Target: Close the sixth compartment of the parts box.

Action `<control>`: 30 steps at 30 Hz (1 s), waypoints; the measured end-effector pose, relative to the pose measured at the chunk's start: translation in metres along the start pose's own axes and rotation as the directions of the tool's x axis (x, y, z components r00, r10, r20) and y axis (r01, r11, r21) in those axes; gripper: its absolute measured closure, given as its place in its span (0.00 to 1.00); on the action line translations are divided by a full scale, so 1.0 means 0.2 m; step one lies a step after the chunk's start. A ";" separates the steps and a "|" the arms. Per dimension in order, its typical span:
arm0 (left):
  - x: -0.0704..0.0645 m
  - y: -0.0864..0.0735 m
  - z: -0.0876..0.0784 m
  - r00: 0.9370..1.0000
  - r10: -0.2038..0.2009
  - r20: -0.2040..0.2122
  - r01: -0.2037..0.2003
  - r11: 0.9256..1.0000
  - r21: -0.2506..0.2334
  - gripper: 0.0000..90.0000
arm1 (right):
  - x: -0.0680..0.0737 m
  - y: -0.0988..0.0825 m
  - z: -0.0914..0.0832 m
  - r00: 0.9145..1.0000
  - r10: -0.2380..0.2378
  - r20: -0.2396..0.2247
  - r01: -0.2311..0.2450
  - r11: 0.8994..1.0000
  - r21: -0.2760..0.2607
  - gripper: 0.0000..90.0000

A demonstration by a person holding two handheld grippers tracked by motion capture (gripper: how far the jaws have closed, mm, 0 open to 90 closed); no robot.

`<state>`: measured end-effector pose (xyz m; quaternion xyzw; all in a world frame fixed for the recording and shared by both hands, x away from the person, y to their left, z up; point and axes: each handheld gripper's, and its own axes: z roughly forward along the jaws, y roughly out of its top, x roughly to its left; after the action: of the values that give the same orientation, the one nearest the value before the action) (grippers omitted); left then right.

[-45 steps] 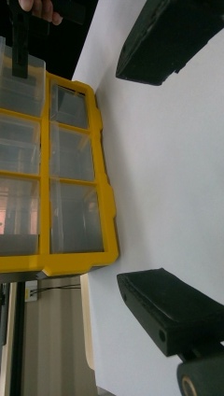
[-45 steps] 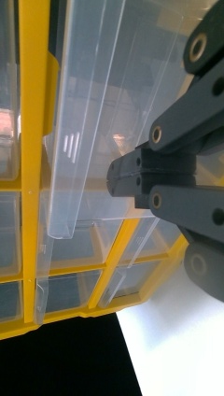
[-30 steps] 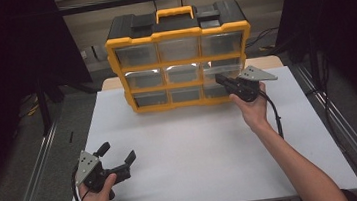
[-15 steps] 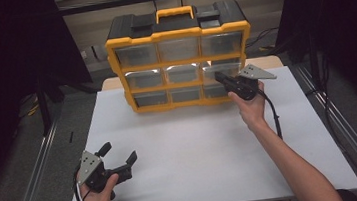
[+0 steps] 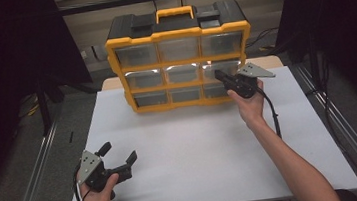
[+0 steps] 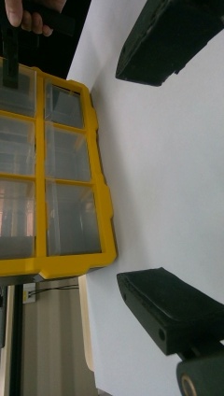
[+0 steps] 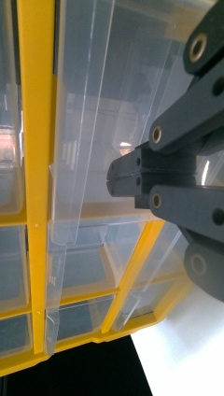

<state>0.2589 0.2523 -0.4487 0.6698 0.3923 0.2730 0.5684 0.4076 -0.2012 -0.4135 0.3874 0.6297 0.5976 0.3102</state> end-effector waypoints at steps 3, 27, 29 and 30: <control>0.00 0.00 0.00 1.000 -0.004 0.006 0.004 1.000 -0.010 0.05 | -0.01 0.00 0.01 1.000 0.001 0.002 -0.001 1.000 -0.001 1.00; 0.00 0.00 0.02 1.000 -0.009 0.003 0.010 1.000 -0.007 0.05 | -0.03 0.01 0.06 0.999 0.009 0.034 -0.009 1.000 -0.003 1.00; 0.00 0.00 0.02 1.000 -0.012 0.007 0.012 1.000 -0.008 0.05 | -0.02 0.02 0.06 0.999 0.003 0.050 -0.003 1.000 0.003 1.00; 0.00 0.00 0.03 1.000 -0.013 0.006 0.013 1.000 -0.007 0.05 | -0.02 0.02 0.06 0.999 -0.003 0.054 0.003 1.000 0.005 1.00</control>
<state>0.2632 0.2497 -0.4496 0.6661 0.3941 0.2686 0.5735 0.4209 -0.1978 -0.4114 0.4033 0.6231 0.5849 0.3271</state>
